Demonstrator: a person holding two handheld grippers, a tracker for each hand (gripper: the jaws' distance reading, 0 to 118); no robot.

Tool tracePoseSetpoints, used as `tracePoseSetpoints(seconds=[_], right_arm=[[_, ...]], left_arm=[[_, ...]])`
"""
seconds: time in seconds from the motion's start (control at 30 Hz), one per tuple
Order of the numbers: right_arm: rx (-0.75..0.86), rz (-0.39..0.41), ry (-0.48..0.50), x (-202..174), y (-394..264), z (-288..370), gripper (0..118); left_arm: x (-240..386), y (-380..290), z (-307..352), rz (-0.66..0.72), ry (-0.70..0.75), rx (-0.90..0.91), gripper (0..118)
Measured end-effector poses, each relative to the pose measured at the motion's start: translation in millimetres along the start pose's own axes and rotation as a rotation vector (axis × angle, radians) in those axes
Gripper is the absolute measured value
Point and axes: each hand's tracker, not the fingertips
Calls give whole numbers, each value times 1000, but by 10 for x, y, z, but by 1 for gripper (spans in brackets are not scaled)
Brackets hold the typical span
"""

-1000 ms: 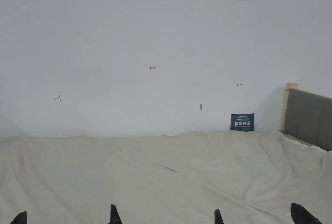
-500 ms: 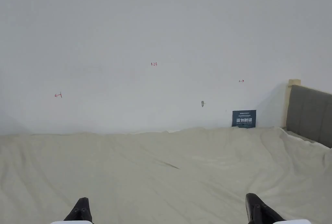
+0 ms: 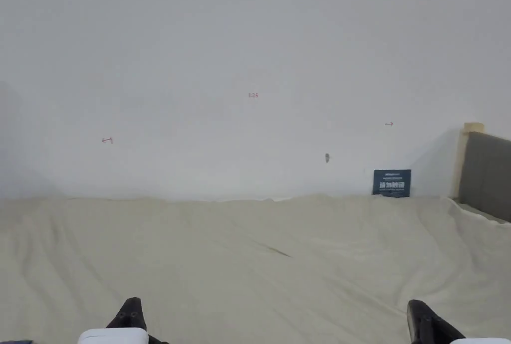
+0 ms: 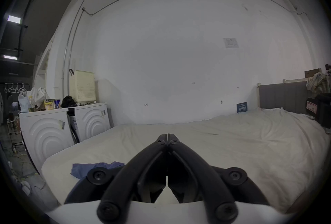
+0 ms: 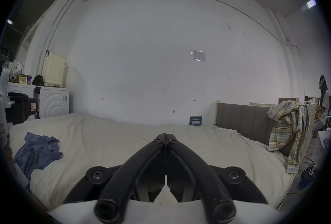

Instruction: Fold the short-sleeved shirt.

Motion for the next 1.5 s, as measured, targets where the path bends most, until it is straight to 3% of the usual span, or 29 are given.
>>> tracePoseSetpoints(seconds=[0.17, 0.37, 0.5, 0.67, 0.77, 0.87, 0.93, 1.0, 1.03, 1.07, 1.1, 1.13, 1.3, 1.43, 1.5], right_arm=[[-5, 14, 139, -468, 66, -113, 0], [-22, -13, 432, -1310, 146, -217, 0], [-59, -20, 481, -1661, 176, -282, 0], [-106, -26, 529, -1791, 179, -296, 0], [-124, -2, 538, -1735, 166, -279, 0], [-147, 24, 513, -1596, 139, -266, 0], [-178, 30, 493, -1502, 110, -296, 0], [-205, 25, 475, -1382, 74, -312, 0], [-216, 20, 463, -1325, 56, -329, 0], [-222, 14, 450, -1264, 40, -332, 0], [-229, 12, 435, -1190, 21, -333, 0], [-237, 13, 415, -1123, 3, -335, 0], [-279, 62, 338, -896, -92, -426, 0], [-341, 25, 324, -772, -165, -506, 0], [-366, -7, 339, -741, -209, -514, 0]], left_arm=[[-595, -47, 142, -47, 156, -29, 0], [-1530, -131, 446, -34, 407, -113, 0], [-1932, -164, 610, -5, 496, -140, 0], [-2105, -265, 582, -4, 542, -128, 0], [-2242, -237, 317, 8, 444, -177, 0], [-2461, -261, -360, 16, 264, -423, 0], [-2669, -434, -964, 117, 34, -676, 0], [-2810, -659, -1420, 268, -58, -841, 0], [-2860, -774, -1606, 334, -61, -883, 11], [-2876, -864, -1760, 350, -52, -919, 41], [-2884, -989, -1901, 340, -35, -947, 85], [-2878, -1108, -2037, 328, -34, -980, 118], [-2796, -1446, -2242, 189, 10, -1113, 114], [-2650, -2115, -2451, 238, -101, -1289, 118], [-2630, -2202, -2331, 127, -94, -1147, 118]])
